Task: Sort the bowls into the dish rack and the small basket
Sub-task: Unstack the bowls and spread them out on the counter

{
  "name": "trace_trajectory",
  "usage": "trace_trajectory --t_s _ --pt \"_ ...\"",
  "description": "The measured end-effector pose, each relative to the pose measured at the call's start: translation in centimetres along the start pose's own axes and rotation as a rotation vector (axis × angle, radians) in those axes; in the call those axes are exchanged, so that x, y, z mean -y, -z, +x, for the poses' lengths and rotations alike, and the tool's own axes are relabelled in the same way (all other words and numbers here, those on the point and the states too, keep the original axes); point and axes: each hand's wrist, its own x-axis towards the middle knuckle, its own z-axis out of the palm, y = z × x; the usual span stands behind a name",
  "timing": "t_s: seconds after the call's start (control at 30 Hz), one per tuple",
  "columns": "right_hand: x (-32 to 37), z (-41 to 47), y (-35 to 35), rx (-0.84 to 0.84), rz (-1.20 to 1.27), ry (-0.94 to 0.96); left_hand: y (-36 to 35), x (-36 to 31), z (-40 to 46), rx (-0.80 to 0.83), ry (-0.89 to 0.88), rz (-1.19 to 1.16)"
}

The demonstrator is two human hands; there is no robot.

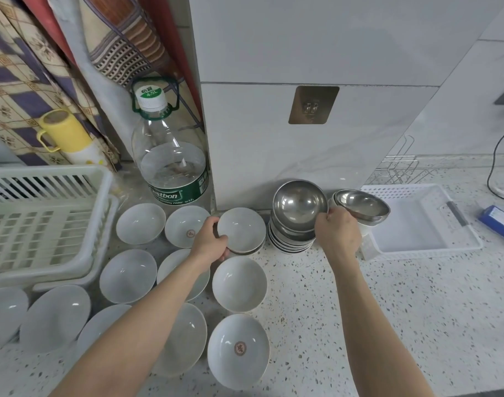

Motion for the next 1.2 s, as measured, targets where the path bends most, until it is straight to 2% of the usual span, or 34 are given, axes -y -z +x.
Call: trace_trajectory --t_s 0.23,0.37,0.5,0.67,0.87,1.0,1.2 --pt "0.2 -3.2 3.0 -0.12 0.323 -0.061 2.3 -0.8 -2.4 -0.049 -0.039 -0.176" --pt "-2.1 -6.5 3.8 -0.089 0.396 -0.095 3.8 -0.1 -4.9 -0.04 -0.073 -0.305" --pt "-6.1 -10.3 2.4 -0.036 0.403 -0.209 4.4 0.9 -7.0 -0.03 -0.056 -0.376" --pt "-10.1 -14.0 0.1 0.046 0.291 -0.305 4.3 2.3 -9.5 0.061 0.026 -0.49" --pt "-11.1 -12.3 -1.4 0.154 0.056 -0.256 3.2 2.9 -11.4 0.067 0.035 -0.482" --pt "-10.6 -10.3 -2.3 0.224 -0.042 -0.201 1.9 3.1 -12.5 0.0 0.054 -0.483" --pt "-10.6 -8.7 -3.4 0.347 -0.145 -0.075 -0.6 3.3 -14.1 -0.196 0.079 -0.516"
